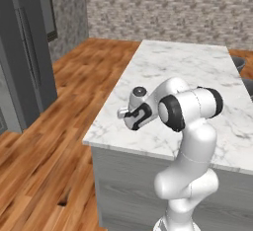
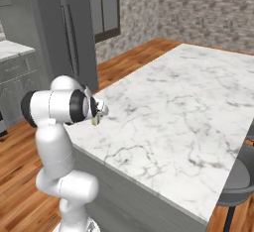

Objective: Pick the boxed drink, boxed drink, can from the counter and place them in the open cabinet.

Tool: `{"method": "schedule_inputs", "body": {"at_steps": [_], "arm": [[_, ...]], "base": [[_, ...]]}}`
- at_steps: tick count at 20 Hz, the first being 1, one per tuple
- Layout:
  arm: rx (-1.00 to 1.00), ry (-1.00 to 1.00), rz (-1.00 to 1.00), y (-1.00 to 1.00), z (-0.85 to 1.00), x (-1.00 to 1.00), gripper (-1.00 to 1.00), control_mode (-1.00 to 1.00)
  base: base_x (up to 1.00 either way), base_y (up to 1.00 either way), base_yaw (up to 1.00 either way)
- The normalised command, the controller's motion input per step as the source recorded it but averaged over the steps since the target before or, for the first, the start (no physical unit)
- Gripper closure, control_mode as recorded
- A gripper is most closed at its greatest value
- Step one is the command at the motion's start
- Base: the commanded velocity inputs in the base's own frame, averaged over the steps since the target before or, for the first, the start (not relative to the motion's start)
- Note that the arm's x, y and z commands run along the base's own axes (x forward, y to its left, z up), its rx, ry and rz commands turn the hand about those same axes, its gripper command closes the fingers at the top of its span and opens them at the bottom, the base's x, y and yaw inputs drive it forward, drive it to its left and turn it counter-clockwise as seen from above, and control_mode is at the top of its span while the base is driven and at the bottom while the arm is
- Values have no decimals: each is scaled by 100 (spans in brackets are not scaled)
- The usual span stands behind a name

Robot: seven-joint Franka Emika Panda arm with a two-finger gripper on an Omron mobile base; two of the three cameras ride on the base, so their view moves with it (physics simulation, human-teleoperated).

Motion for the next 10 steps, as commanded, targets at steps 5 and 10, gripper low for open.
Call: {"method": "schedule_inputs", "body": {"at_steps": [5,10], "arm": [[0,4,0,1,-23,13,100,-100],[0,6,0,0,-35,1,100,-100]], "base": [[0,0,0],[0,0,0]]}}
